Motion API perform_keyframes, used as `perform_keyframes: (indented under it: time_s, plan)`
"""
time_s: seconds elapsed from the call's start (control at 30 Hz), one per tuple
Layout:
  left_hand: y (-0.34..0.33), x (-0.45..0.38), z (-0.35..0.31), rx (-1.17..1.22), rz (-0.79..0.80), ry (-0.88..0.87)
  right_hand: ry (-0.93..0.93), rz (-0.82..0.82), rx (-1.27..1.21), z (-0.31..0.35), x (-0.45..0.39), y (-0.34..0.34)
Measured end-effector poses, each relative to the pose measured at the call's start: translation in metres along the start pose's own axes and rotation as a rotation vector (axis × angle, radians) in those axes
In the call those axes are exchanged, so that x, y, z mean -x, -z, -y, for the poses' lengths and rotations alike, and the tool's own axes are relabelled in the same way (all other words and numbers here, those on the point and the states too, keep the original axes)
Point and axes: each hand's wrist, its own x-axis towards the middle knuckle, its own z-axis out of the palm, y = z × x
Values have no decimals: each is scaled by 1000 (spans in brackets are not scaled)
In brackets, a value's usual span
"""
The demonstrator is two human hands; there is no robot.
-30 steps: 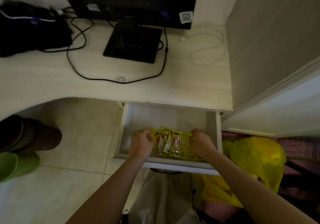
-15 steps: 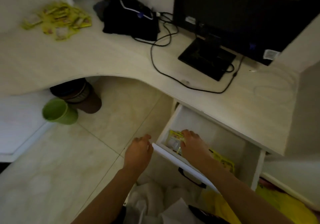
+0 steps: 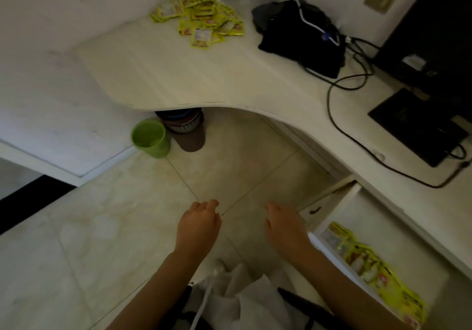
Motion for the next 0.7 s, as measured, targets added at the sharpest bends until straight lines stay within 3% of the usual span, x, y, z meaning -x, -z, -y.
perform_keyframes:
  time_s: [0.27,0.7]
  plan:
    - [36,-29,87,-14,-29,65,85,4,26,90,-51,-10]
    - [87,-154,142,-63,-111,193,170,29,50,166,-185,29]
